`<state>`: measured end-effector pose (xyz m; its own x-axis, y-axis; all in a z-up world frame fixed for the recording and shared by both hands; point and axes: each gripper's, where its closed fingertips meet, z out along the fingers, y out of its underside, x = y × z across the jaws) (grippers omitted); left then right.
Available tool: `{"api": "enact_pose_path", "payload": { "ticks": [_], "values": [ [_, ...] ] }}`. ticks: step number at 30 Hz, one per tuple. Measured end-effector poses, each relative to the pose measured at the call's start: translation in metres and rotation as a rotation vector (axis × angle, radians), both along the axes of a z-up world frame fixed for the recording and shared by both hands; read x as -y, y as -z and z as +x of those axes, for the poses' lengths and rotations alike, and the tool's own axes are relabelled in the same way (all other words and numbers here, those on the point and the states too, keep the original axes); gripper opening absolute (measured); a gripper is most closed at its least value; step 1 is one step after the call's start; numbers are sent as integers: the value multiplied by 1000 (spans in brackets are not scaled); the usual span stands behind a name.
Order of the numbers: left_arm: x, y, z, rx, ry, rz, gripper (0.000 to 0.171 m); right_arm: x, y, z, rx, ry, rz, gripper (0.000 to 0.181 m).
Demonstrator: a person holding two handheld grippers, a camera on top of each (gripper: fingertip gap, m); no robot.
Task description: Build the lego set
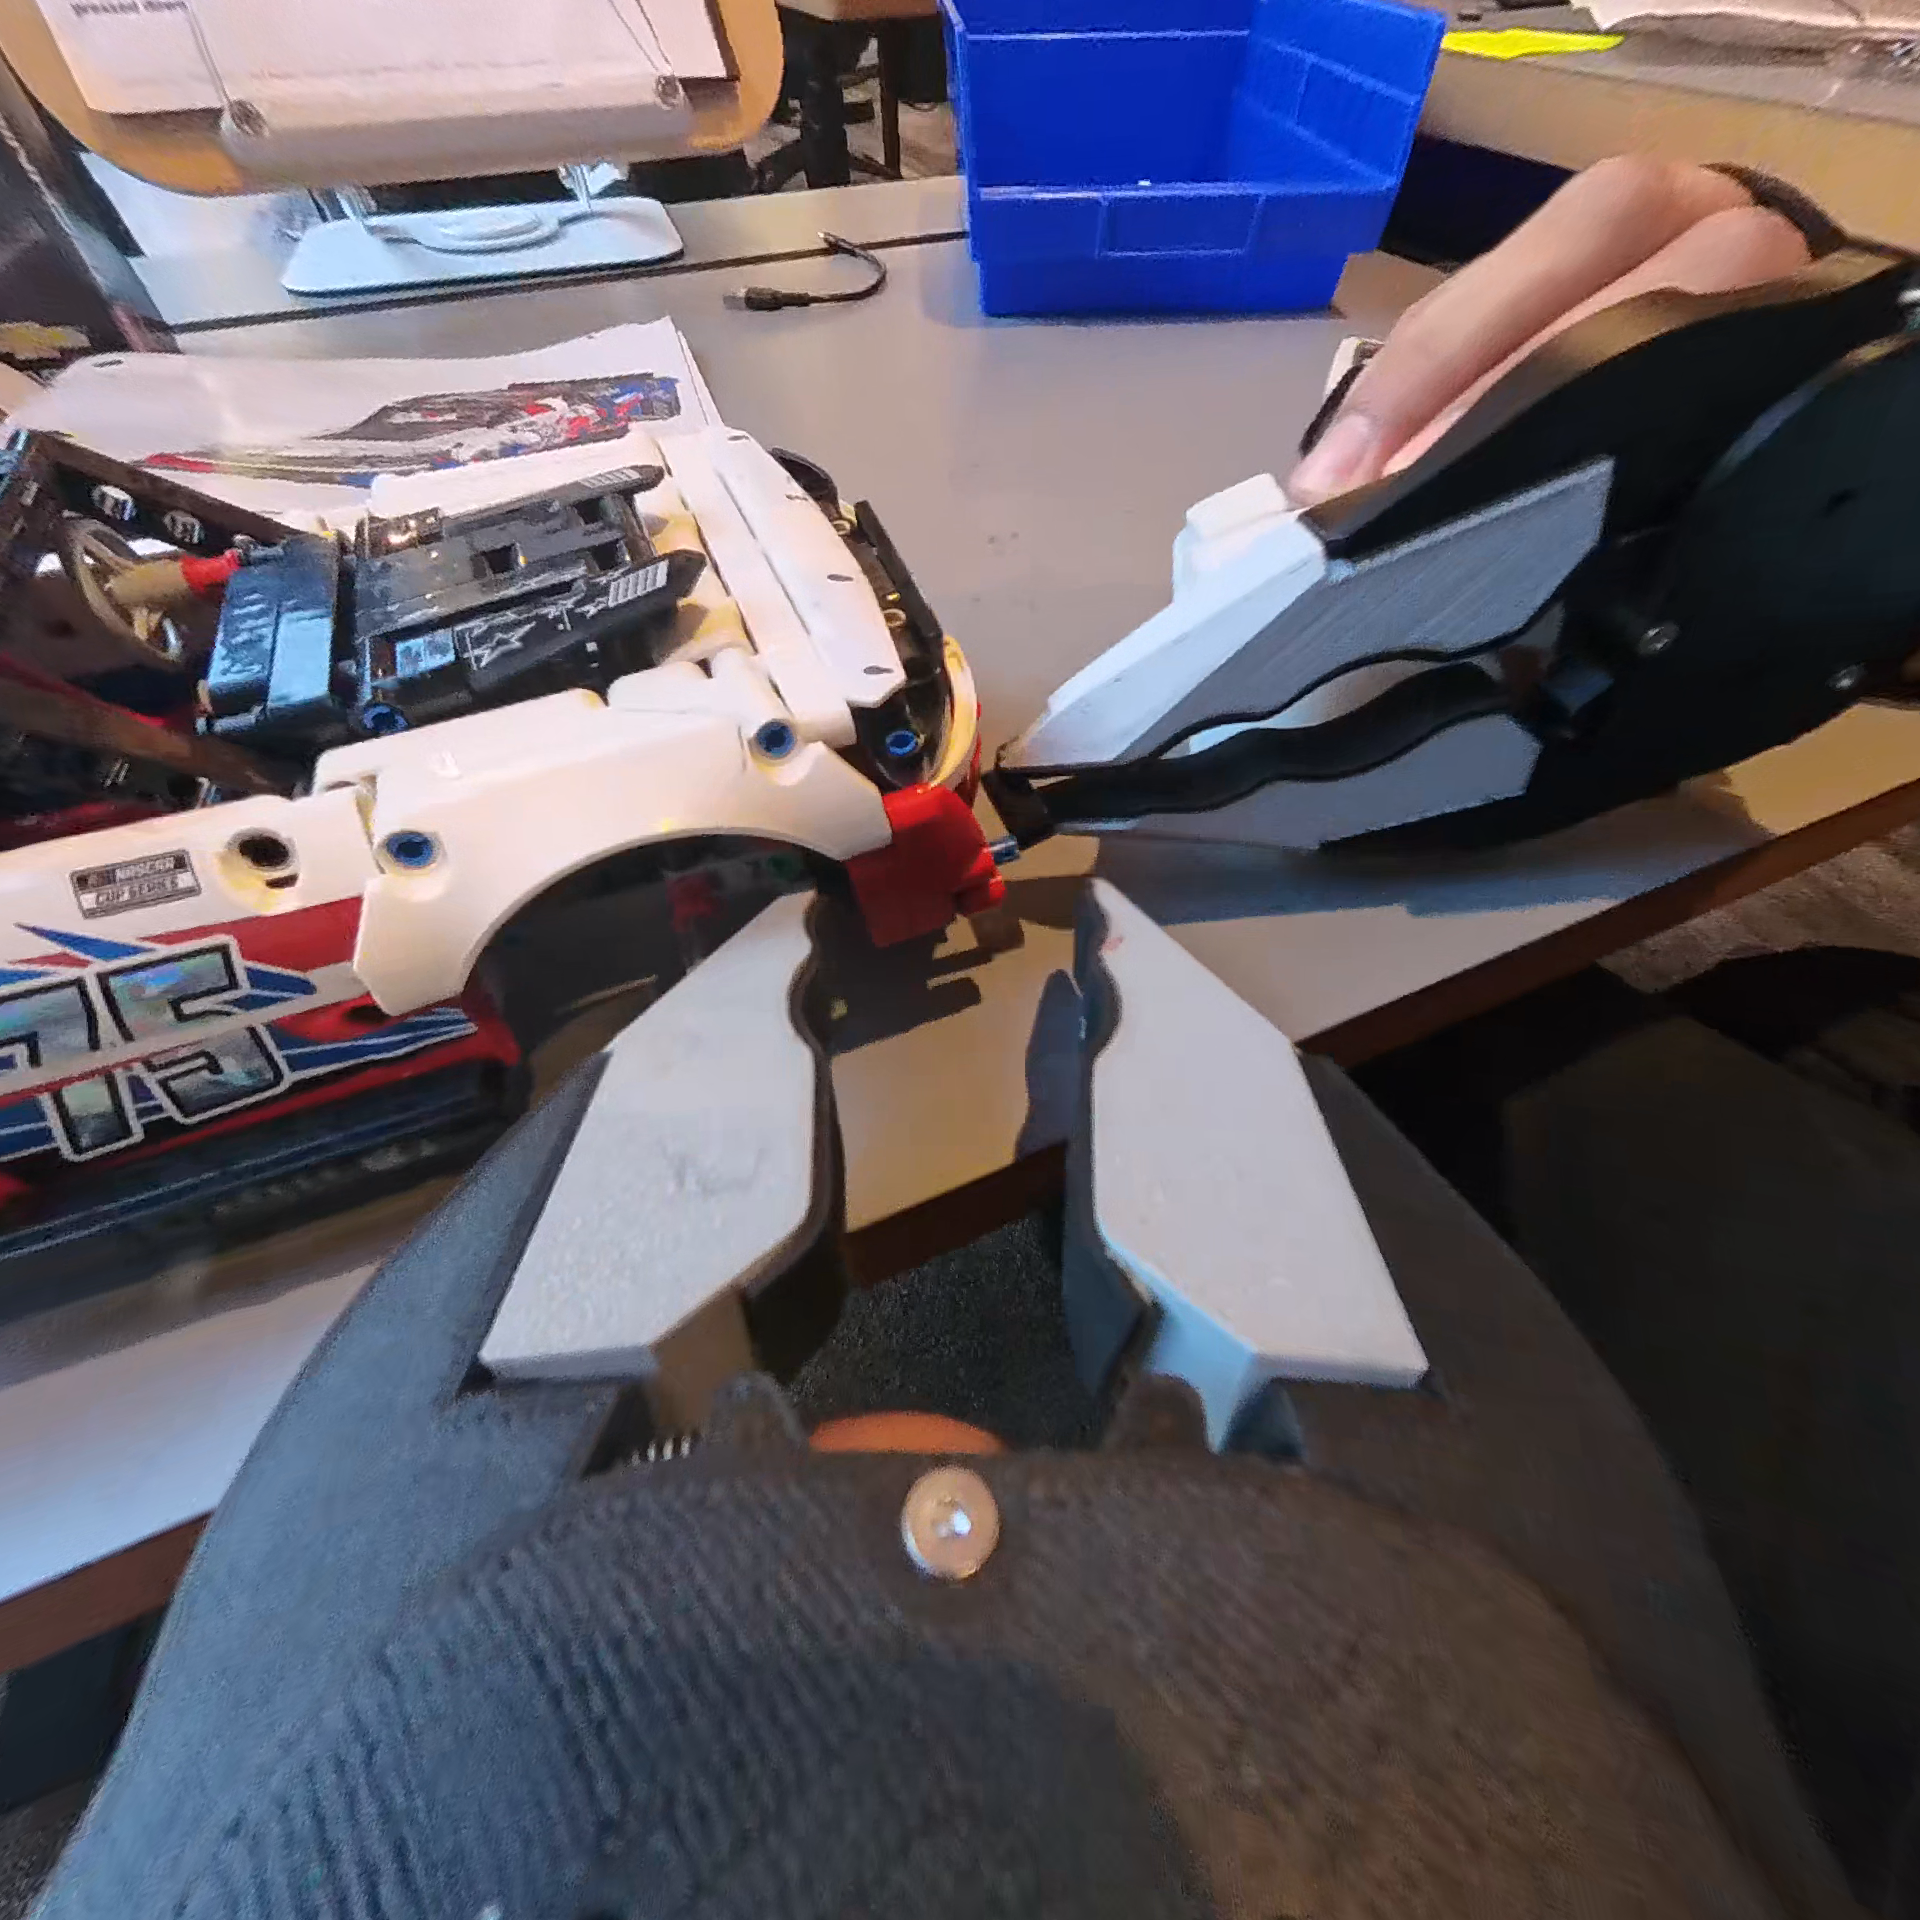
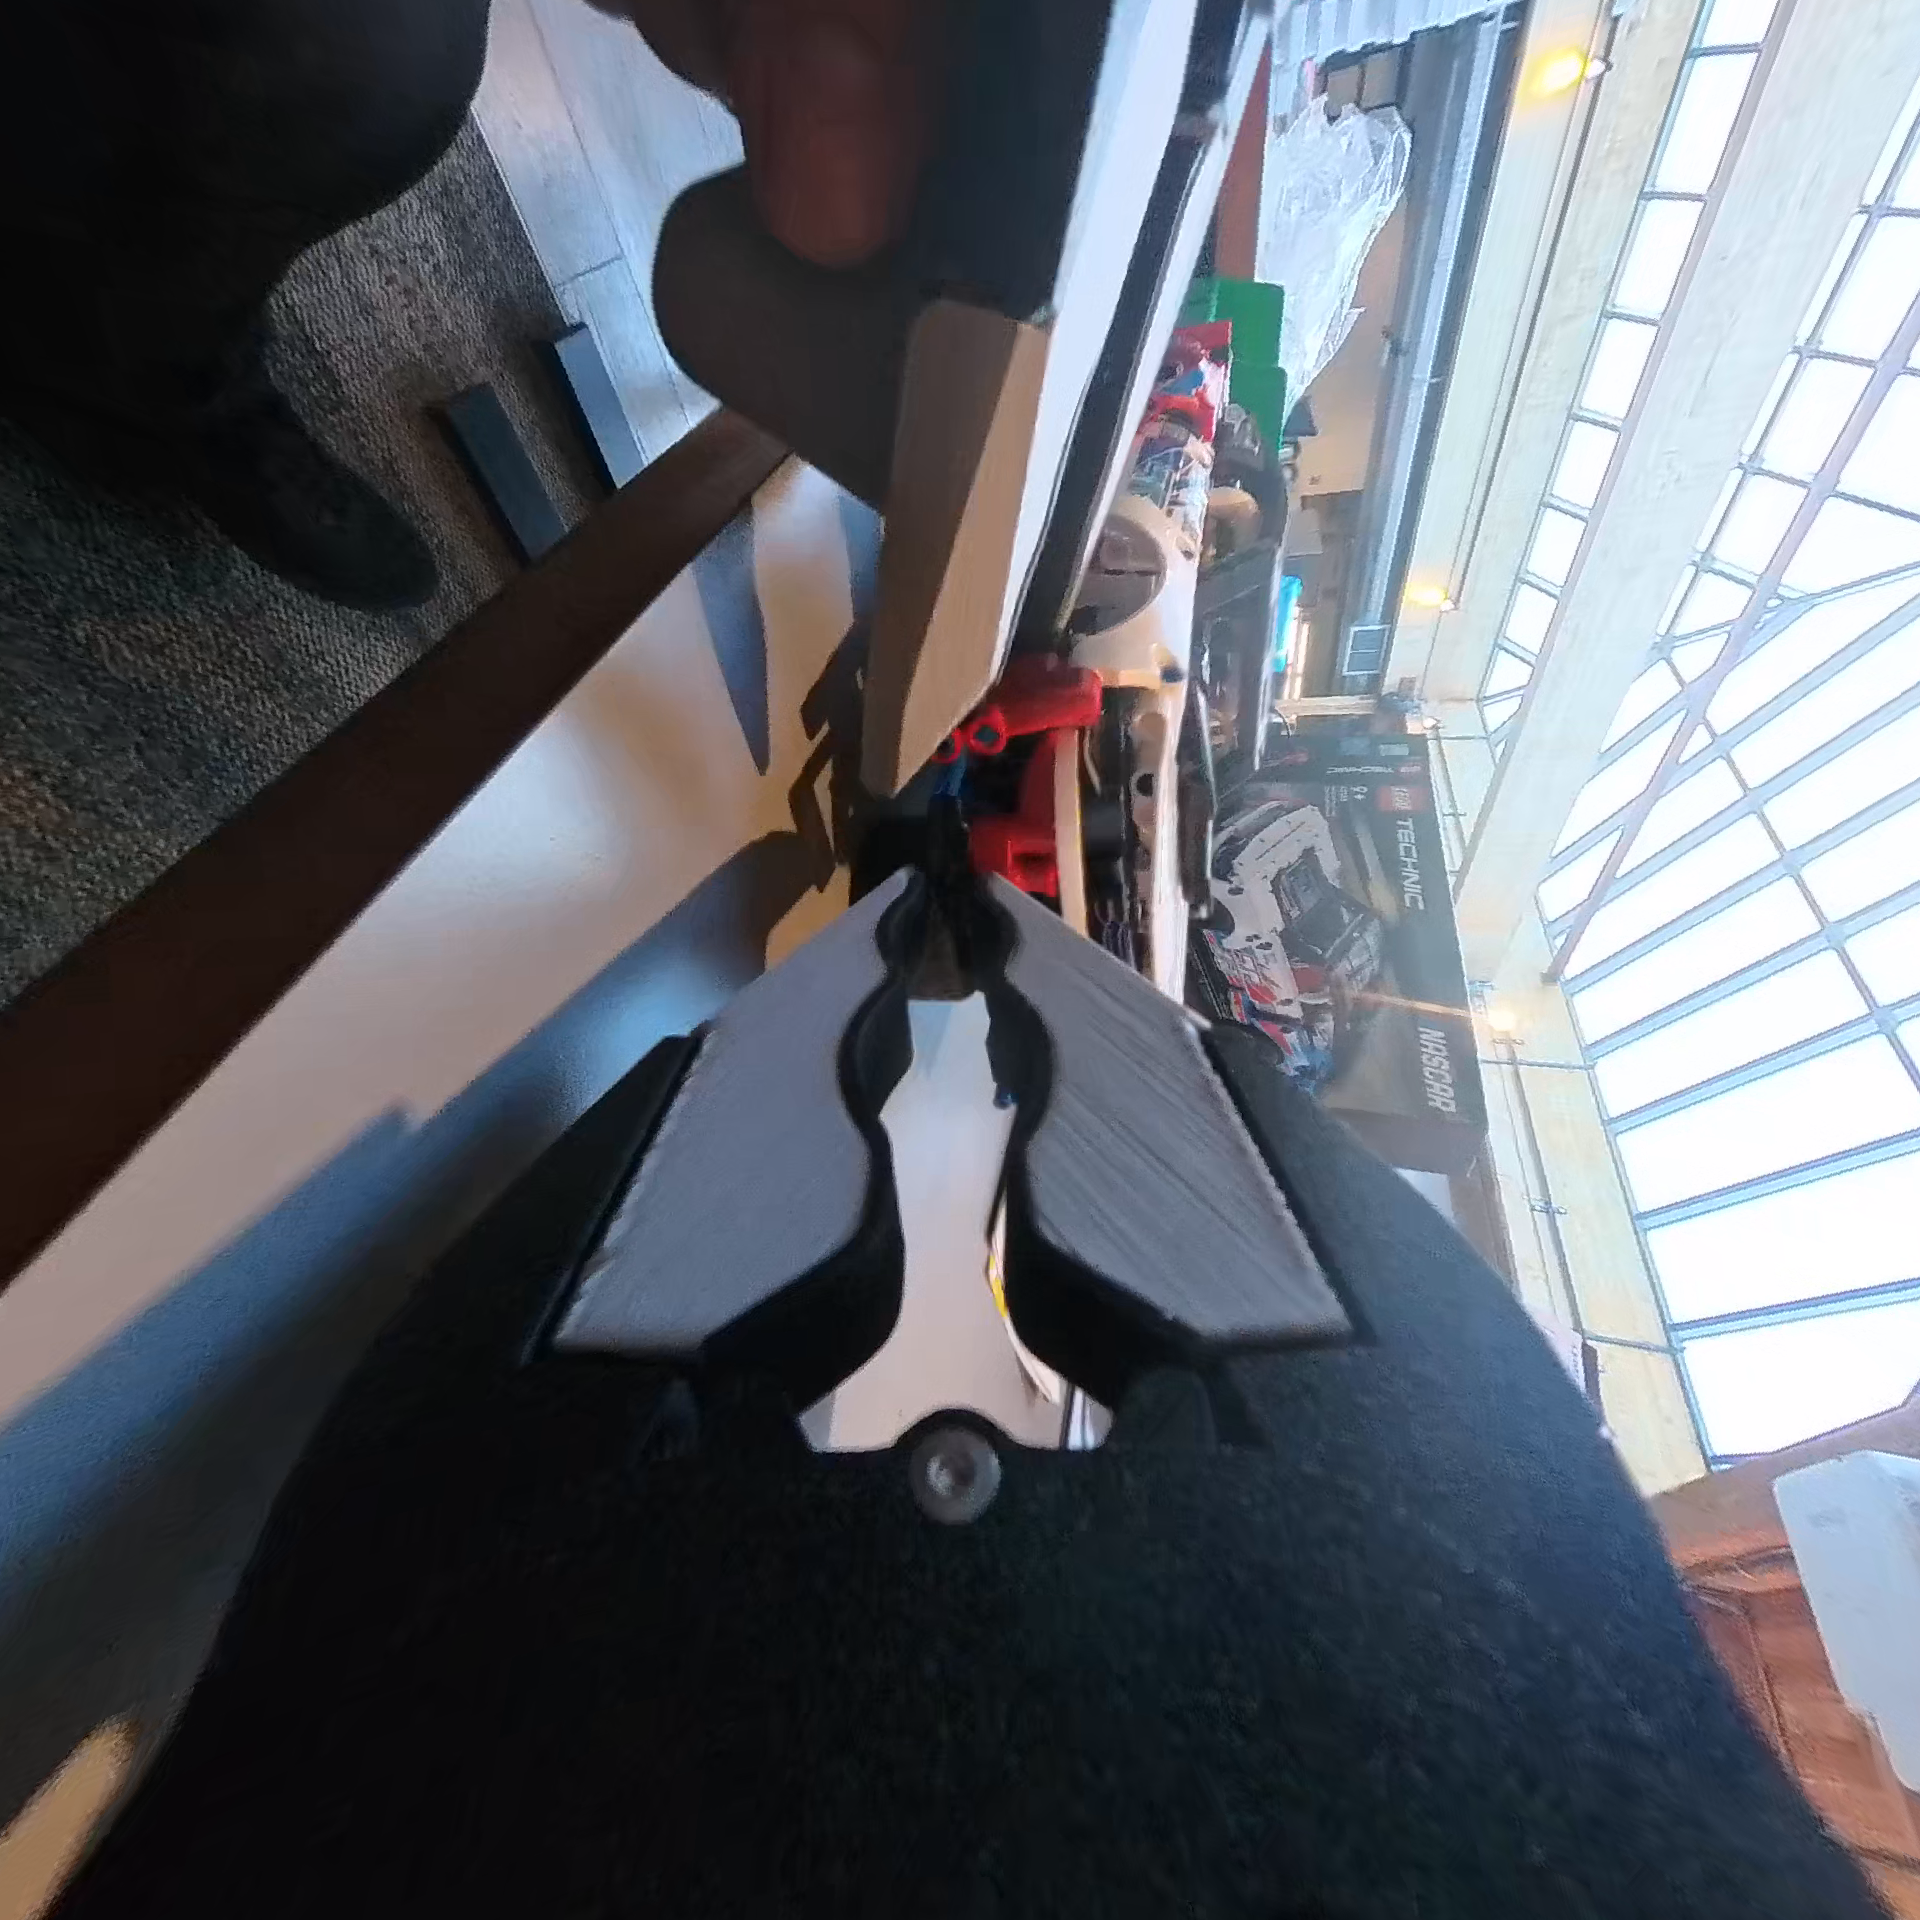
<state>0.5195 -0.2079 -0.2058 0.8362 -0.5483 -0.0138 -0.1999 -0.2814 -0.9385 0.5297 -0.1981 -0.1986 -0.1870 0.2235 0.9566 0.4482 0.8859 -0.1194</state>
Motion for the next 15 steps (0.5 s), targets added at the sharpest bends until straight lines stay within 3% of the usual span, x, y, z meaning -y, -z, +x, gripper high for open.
{"api": "enact_pose_path", "payload": {
  "ticks": [15],
  "values": [
    [-2, -1, 2, -3, 43, -6, 42, 0, 2, -3, 6, 8, 30, 5]
  ]
}}
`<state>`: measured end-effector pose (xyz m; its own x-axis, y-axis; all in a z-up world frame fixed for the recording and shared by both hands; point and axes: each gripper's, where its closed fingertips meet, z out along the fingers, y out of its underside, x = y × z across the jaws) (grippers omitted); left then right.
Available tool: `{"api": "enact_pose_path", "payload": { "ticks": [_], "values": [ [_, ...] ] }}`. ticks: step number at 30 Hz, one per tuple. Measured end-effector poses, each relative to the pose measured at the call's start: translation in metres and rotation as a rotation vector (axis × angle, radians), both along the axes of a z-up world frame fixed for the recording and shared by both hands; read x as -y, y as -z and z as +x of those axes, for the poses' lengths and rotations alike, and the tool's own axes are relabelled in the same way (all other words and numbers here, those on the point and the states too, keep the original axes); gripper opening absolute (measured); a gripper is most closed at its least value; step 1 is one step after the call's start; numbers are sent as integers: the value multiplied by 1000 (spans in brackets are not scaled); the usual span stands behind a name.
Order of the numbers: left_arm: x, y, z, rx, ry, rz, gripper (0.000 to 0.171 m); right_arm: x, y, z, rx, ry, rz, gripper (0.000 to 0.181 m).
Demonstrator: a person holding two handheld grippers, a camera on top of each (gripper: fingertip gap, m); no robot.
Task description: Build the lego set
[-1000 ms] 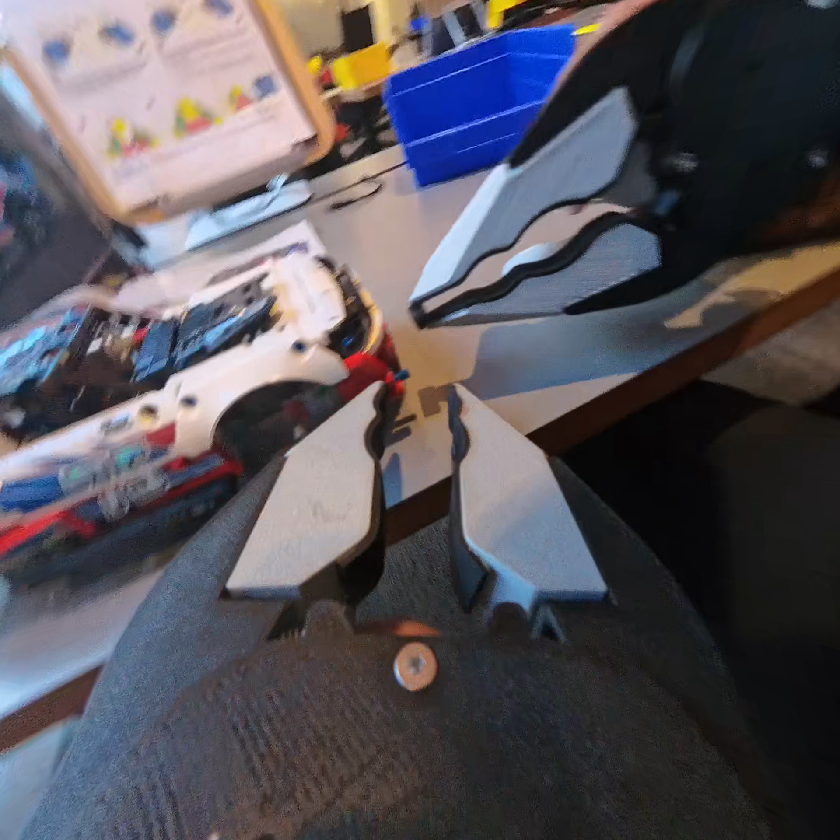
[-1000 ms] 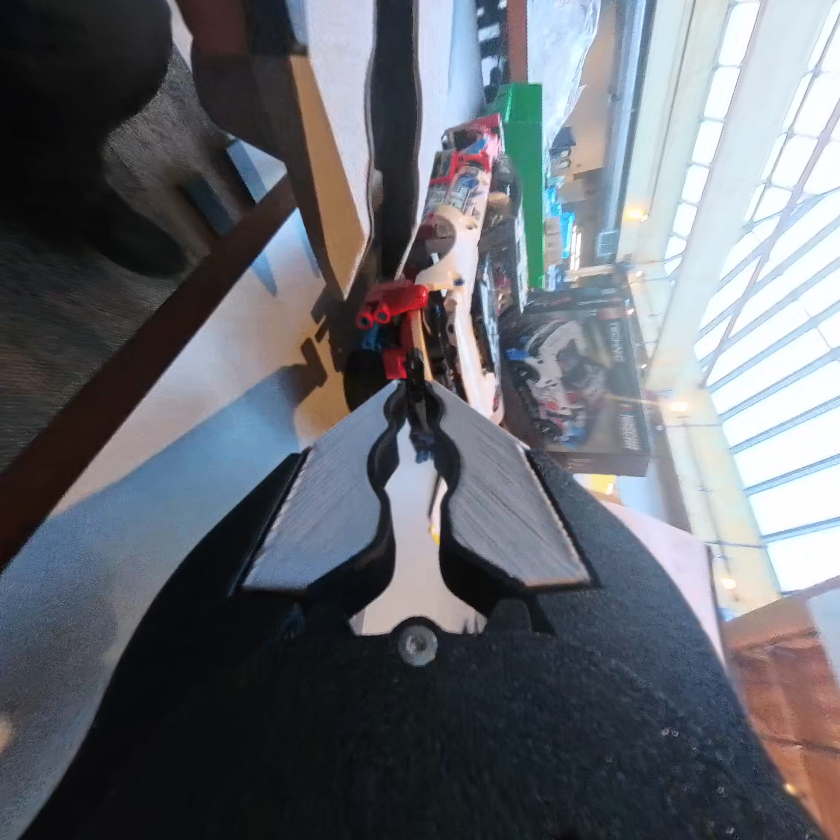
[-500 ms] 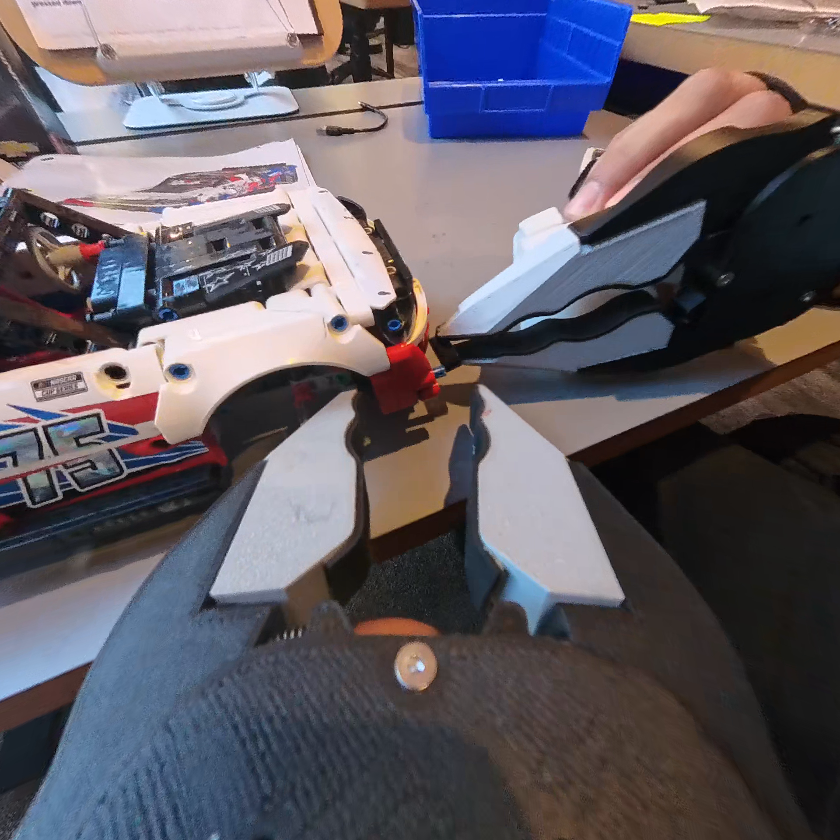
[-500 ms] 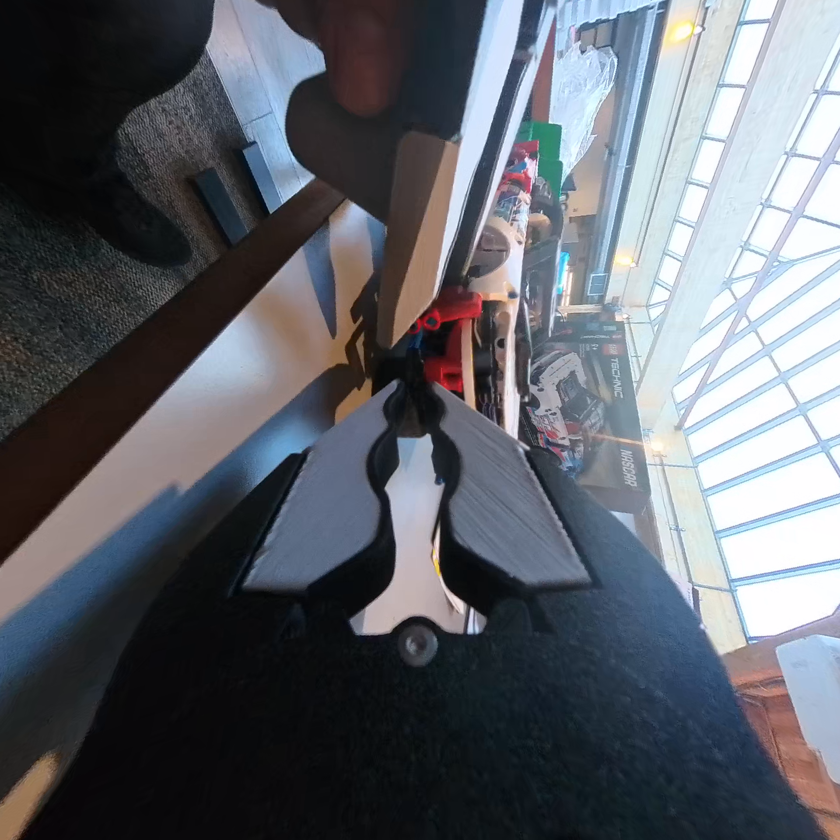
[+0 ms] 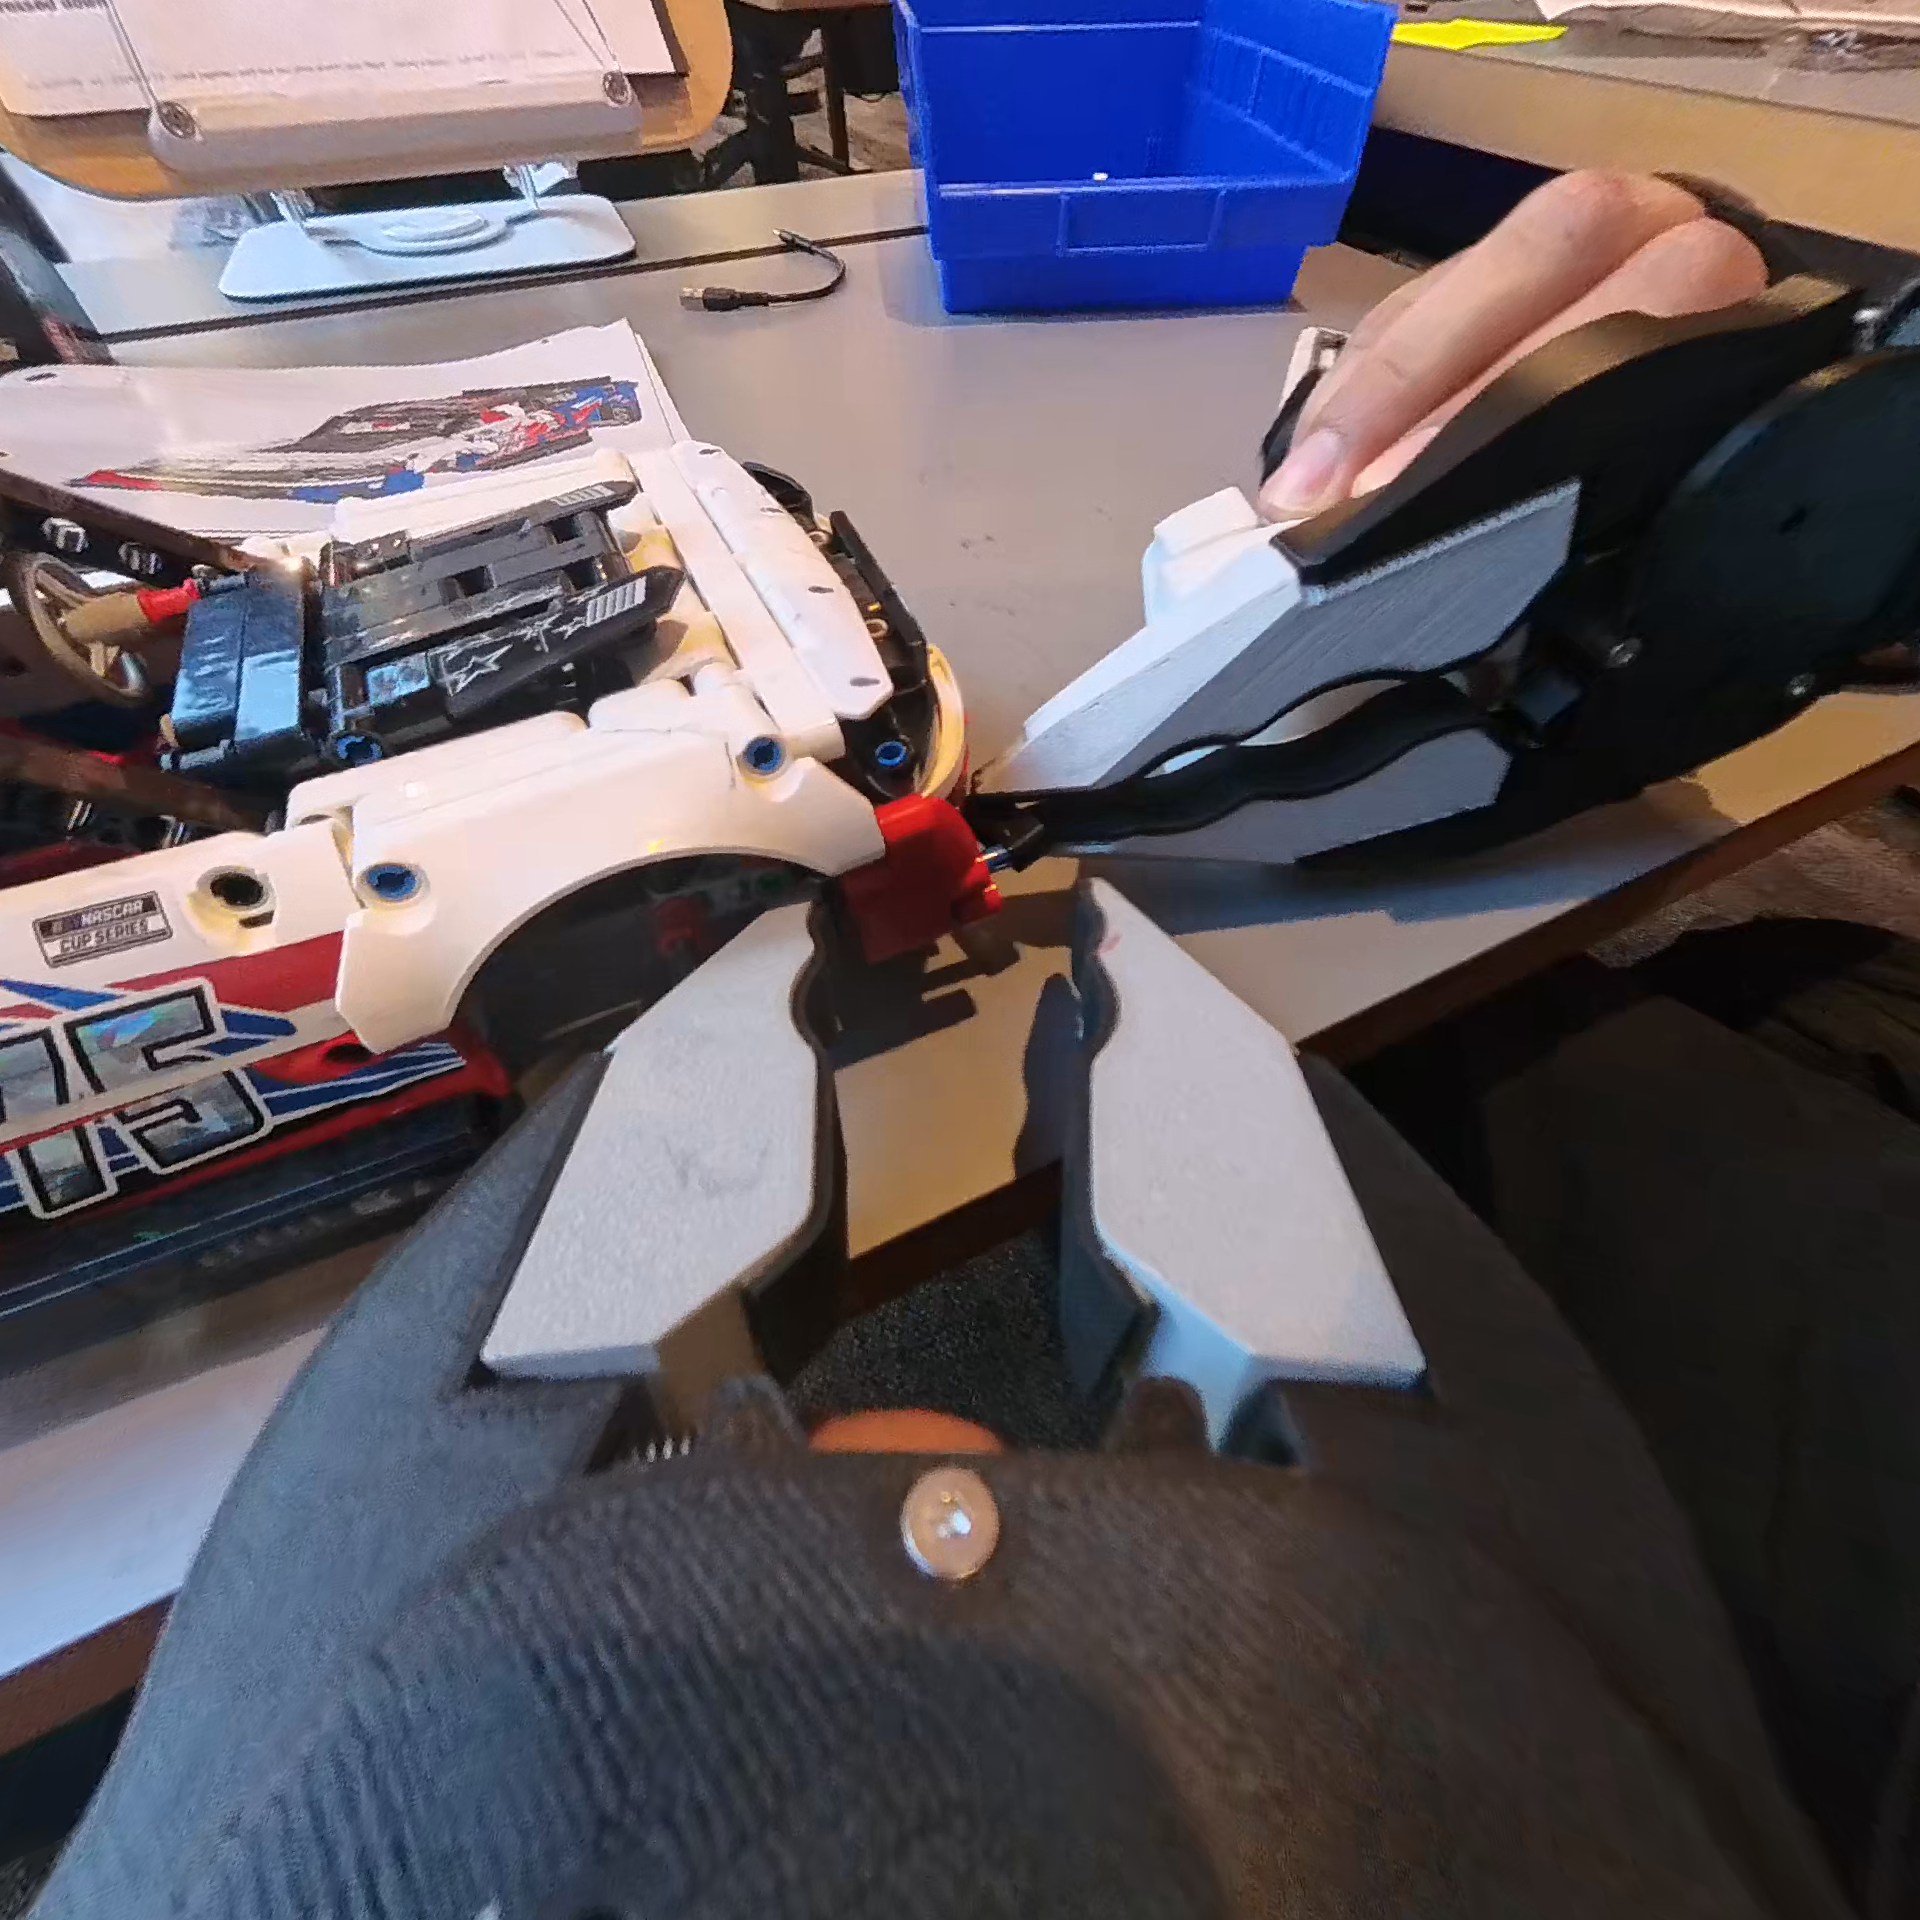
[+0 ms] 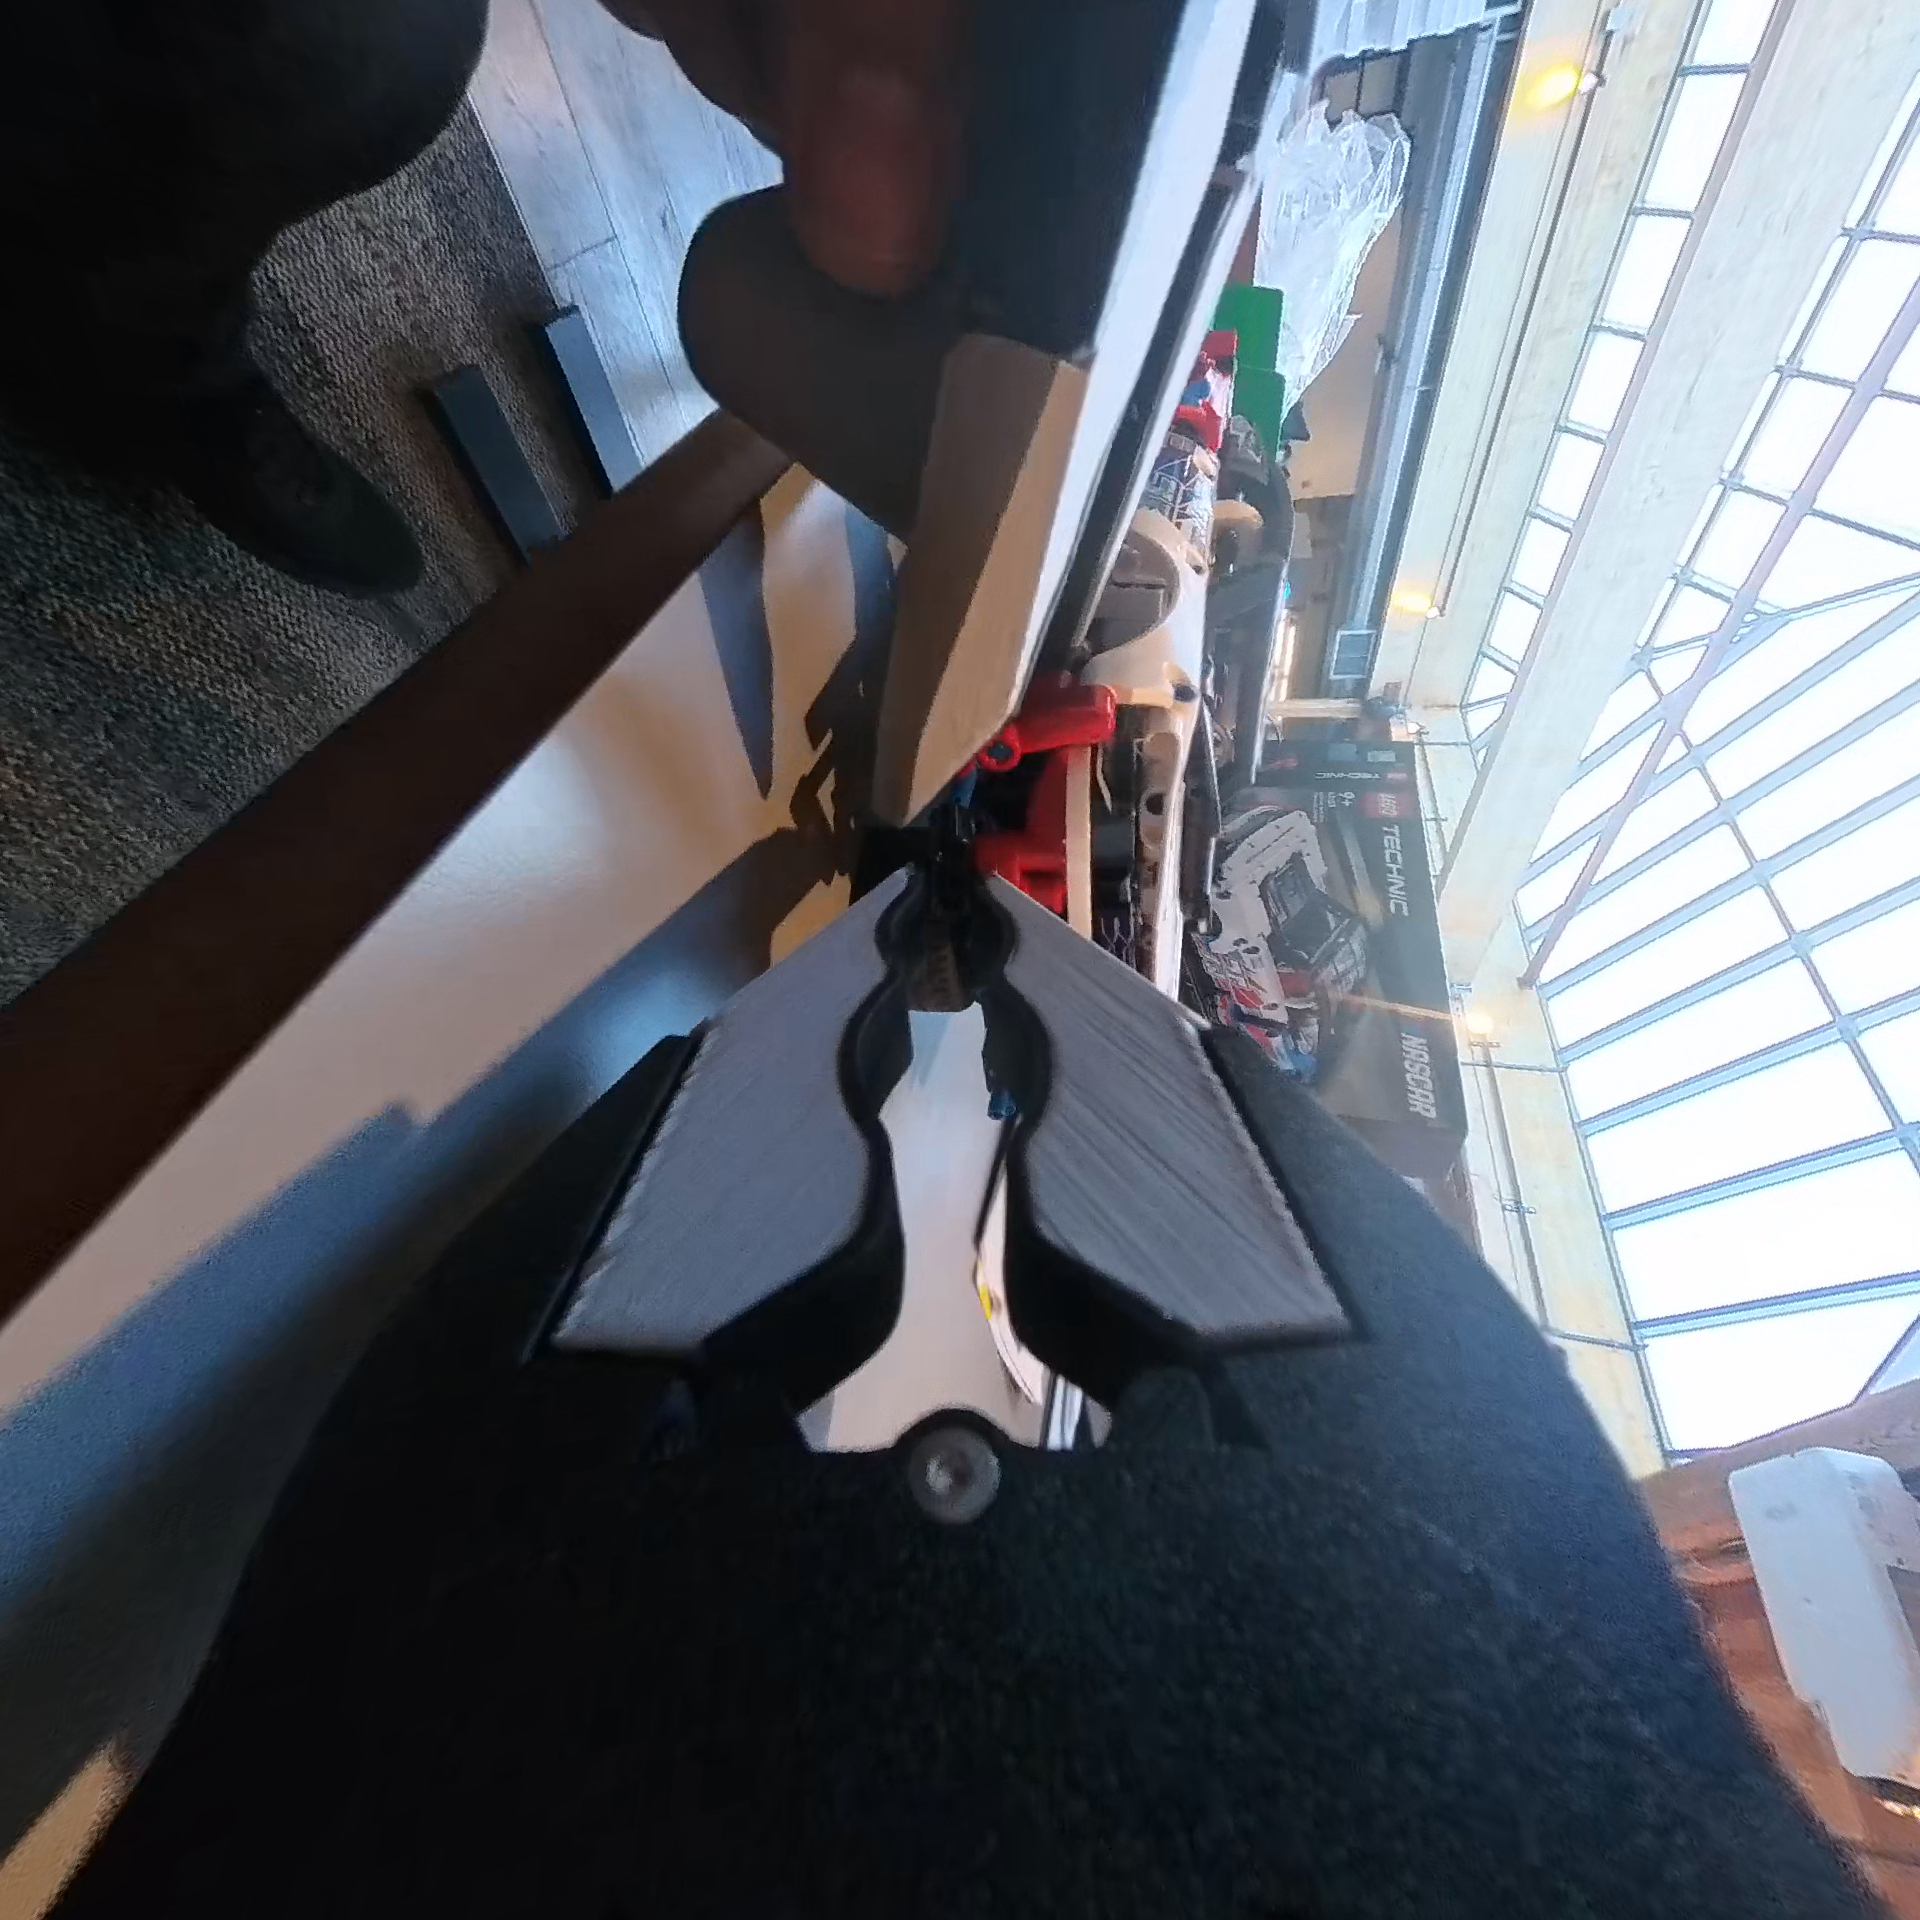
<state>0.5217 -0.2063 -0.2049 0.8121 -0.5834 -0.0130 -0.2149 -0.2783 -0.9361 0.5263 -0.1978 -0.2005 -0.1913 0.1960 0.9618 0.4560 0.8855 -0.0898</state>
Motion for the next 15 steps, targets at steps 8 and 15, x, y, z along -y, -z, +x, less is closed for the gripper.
{"api": "enact_pose_path", "payload": {
  "ticks": [8, 15],
  "values": [
    [-6, -4, 0, 20, -164, 59, 41, -1, -3, 1, 2, 42, 74, 4],
    [-5, -6, -1, 67, -202, 60, 40, 0, -2, -1, 5, 60, 105, 4]
  ]
}}
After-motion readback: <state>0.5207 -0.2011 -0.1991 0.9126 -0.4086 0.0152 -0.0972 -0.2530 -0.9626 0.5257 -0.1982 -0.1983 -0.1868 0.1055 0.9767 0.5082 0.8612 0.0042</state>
